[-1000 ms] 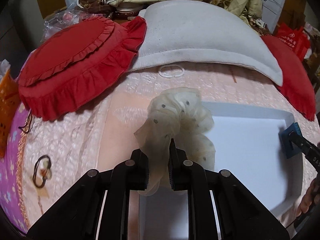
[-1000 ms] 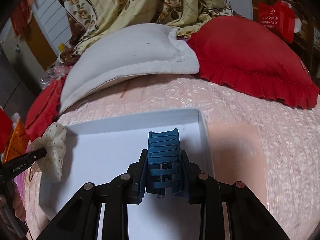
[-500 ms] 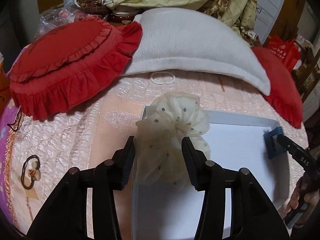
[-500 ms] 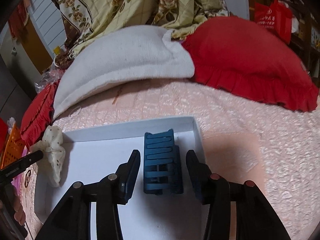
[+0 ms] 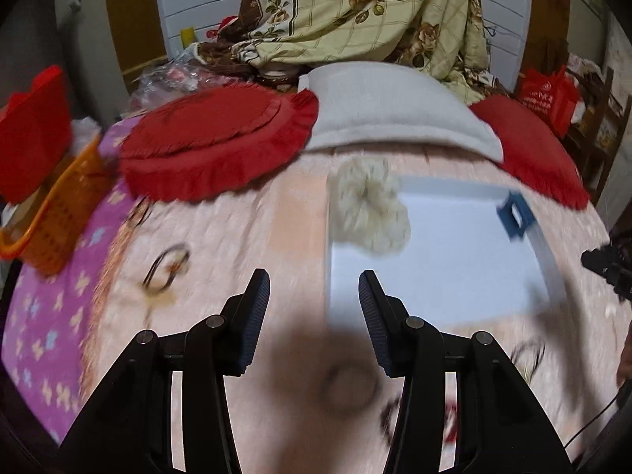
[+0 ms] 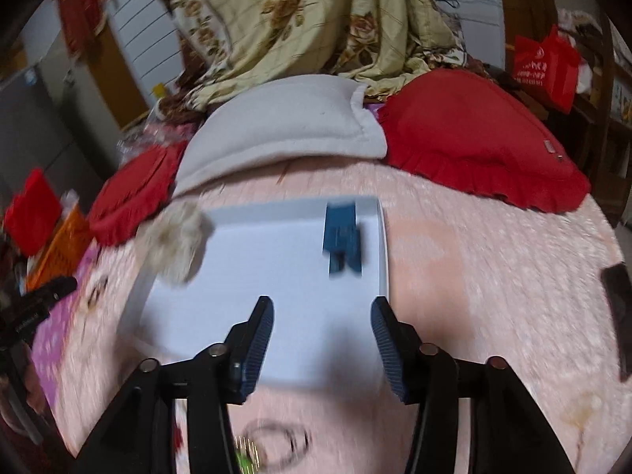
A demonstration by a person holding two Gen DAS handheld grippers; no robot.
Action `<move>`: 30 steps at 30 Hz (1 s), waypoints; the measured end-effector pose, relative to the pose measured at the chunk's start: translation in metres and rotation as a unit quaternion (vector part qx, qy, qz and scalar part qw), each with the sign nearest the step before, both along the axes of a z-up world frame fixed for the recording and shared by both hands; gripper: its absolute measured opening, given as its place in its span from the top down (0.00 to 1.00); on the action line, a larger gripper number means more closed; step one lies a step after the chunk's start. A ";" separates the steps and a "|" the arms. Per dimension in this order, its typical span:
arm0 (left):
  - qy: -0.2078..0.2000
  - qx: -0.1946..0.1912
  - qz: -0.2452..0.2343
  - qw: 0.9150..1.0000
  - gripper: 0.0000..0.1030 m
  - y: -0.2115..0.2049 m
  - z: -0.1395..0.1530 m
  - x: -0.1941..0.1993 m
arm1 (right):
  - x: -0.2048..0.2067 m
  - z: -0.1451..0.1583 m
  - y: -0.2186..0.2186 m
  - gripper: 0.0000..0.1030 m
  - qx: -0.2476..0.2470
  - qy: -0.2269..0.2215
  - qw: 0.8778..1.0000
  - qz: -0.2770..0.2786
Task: Organize jewelry
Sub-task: 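Place the scrunchie in the white tray while right tool places the blue clip there, then grasp the silver bangle with left tool while right tool grasps light-blue hair tie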
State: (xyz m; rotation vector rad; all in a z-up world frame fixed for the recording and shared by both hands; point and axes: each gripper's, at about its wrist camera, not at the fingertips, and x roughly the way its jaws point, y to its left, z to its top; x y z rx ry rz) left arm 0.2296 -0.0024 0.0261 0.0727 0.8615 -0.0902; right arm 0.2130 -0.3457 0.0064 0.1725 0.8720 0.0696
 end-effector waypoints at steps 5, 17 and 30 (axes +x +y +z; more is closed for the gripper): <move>0.019 -0.002 0.021 1.000 0.55 0.016 -0.021 -0.050 | -0.064 -0.010 0.011 0.24 -0.005 -0.034 0.999 -0.005; 0.079 -0.045 0.032 0.995 0.55 0.030 -0.069 -0.077 | -0.146 -0.060 0.054 0.37 0.143 0.017 0.990 0.012; 0.103 -0.077 0.019 0.992 0.55 0.027 -0.089 -0.028 | -0.137 -0.082 0.093 0.37 0.121 0.055 0.990 0.037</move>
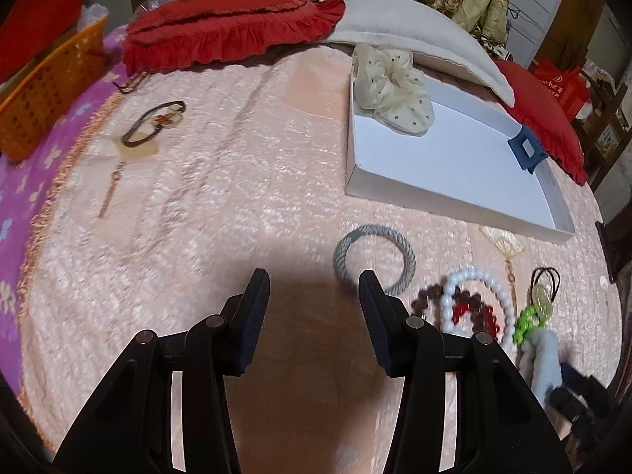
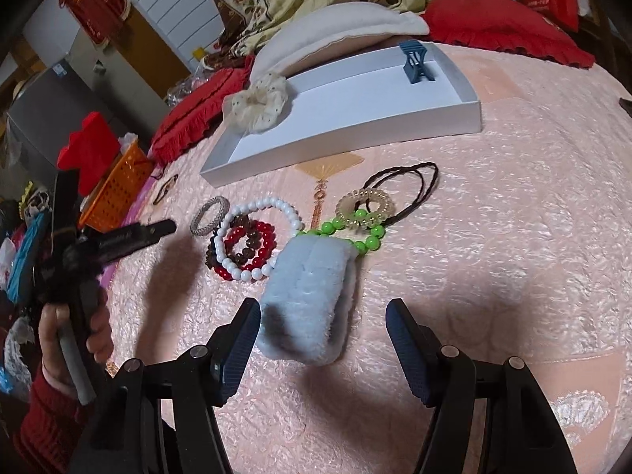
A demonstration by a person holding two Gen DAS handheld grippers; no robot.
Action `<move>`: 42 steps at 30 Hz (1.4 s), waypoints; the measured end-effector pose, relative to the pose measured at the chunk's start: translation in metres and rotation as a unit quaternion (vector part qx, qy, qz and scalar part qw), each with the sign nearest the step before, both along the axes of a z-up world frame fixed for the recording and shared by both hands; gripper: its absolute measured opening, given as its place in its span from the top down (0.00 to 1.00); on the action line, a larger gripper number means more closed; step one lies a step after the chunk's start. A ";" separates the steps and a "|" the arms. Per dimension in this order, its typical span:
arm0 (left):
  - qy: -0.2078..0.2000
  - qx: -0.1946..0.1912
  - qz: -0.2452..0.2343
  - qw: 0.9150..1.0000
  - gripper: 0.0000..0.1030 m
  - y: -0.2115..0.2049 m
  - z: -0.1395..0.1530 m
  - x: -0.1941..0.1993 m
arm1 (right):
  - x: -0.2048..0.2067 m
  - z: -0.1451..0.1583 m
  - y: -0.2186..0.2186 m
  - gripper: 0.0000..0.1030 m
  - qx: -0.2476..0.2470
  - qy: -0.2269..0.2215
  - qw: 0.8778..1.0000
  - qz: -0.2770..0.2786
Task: Organize jewelry
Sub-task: 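Grasp the silver bangle with left tool while right tool grasps light-blue hair tie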
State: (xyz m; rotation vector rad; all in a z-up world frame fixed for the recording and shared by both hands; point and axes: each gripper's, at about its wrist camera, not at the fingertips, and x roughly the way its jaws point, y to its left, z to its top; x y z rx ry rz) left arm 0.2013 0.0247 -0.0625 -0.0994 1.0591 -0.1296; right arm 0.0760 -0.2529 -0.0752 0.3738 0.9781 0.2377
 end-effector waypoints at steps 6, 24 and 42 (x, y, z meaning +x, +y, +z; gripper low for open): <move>0.008 0.014 -0.009 1.000 0.55 -0.007 -0.012 0.021 | 0.007 -0.005 0.004 0.37 -0.007 0.005 1.000 0.003; -0.003 0.050 -0.023 0.998 0.93 -0.035 -0.020 0.015 | 0.016 -0.012 0.019 0.39 -0.020 0.010 1.000 0.008; -0.070 -0.011 -0.062 0.996 0.94 -0.037 0.070 -0.053 | -0.017 0.017 0.011 0.73 0.007 -0.032 0.999 0.020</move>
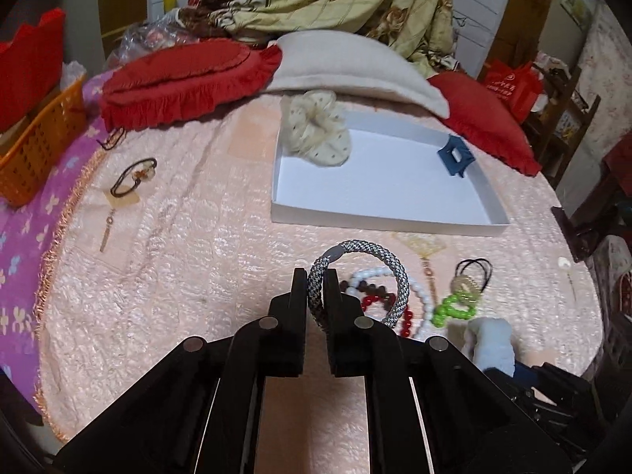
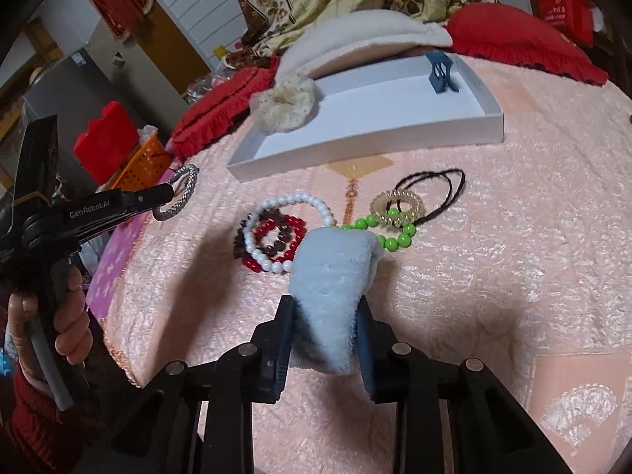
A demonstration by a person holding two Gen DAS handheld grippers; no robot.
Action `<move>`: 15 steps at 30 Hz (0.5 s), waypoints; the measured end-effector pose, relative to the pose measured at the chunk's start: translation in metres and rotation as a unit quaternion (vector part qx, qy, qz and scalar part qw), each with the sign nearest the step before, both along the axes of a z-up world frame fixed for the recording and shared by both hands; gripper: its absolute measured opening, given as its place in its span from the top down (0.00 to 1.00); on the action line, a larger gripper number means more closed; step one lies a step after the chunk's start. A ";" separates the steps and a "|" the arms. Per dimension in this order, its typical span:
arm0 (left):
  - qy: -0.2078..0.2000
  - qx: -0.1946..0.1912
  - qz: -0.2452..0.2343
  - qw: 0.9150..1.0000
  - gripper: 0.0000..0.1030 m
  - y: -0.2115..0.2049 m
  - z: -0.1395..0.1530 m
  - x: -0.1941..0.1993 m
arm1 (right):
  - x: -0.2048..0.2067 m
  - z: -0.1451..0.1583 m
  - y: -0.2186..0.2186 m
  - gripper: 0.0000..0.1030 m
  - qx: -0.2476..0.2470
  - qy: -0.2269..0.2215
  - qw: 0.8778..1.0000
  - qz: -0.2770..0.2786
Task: Organize jewelry
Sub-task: 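Grasp the silver bangle with left tool while right tool grasps light-blue hair tie, then place the bangle in the tray while right tool places the hair tie there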
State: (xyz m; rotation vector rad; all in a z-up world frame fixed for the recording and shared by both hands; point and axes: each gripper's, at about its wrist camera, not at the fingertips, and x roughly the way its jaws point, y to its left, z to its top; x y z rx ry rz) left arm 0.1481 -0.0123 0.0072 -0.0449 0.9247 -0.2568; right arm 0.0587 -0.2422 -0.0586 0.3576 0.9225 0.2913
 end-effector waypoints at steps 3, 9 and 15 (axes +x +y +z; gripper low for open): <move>-0.010 0.006 -0.007 1.000 0.94 -0.005 0.010 -0.003 | 0.001 0.012 -0.010 0.73 0.006 -0.011 1.000 -0.008; -0.014 0.011 -0.018 1.000 0.94 -0.017 0.021 0.008 | 0.019 0.033 -0.037 0.73 0.017 -0.026 0.999 -0.030; -0.008 0.016 -0.032 0.999 0.93 -0.043 0.028 0.043 | 0.059 0.060 -0.065 0.73 0.008 -0.049 0.998 -0.049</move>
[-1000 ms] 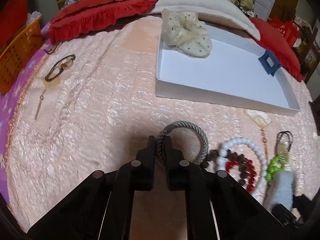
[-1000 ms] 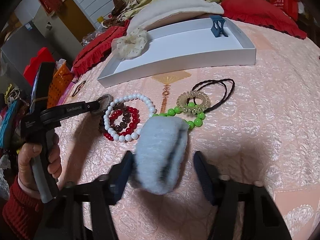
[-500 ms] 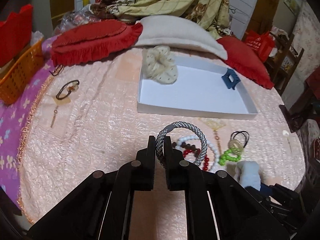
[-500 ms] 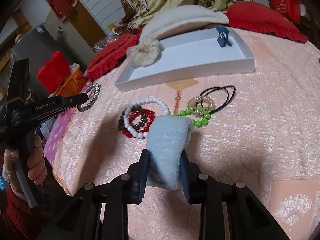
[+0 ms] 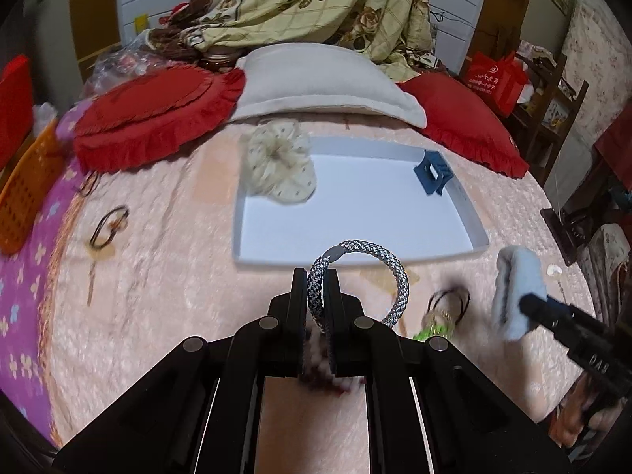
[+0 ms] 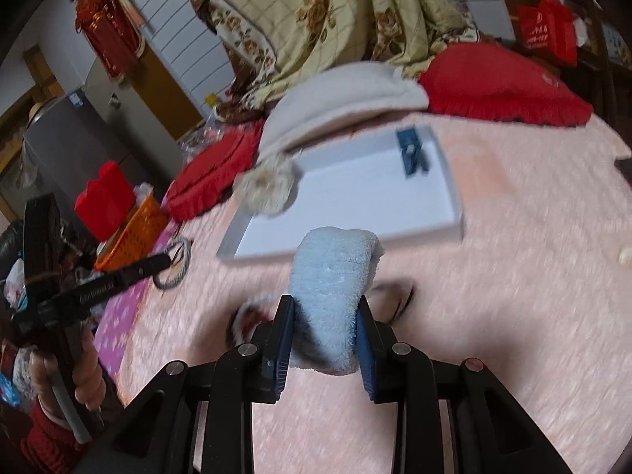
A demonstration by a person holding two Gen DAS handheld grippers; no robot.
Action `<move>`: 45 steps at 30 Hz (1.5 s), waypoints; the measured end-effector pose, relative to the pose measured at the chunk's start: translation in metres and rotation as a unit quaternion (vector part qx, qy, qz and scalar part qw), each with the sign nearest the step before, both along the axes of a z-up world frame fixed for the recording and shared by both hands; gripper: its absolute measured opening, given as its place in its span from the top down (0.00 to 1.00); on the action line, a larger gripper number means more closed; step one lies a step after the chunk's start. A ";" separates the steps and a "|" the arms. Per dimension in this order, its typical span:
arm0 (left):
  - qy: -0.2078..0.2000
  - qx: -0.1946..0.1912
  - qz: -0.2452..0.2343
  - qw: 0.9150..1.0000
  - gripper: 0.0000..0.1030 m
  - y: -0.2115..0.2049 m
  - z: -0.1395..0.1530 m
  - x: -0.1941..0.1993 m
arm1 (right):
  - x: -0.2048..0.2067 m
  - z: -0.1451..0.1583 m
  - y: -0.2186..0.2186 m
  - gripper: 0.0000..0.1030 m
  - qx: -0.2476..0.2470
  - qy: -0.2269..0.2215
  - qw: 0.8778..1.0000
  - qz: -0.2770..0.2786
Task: Organize jewelry
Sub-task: 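Place the bangle in the tray while right tool places the hair tie there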
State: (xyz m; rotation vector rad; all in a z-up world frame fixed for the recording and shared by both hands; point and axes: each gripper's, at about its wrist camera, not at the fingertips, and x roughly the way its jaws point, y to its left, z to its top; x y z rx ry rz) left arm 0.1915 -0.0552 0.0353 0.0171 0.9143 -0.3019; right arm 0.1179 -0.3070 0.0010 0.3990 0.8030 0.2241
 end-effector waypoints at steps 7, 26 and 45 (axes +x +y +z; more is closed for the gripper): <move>0.030 -0.008 0.002 1.000 0.94 -0.034 -0.008 0.078 | 0.072 -0.006 -0.021 0.73 0.003 0.006 1.000 -0.013; 0.095 0.003 0.008 0.995 0.92 -0.082 -0.091 0.227 | 0.223 -0.069 -0.016 0.72 -0.050 0.065 0.997 0.005; 0.045 -0.023 -0.008 0.999 0.63 -0.039 -0.024 0.123 | 0.144 -0.022 -0.042 0.54 -0.018 0.028 0.999 -0.027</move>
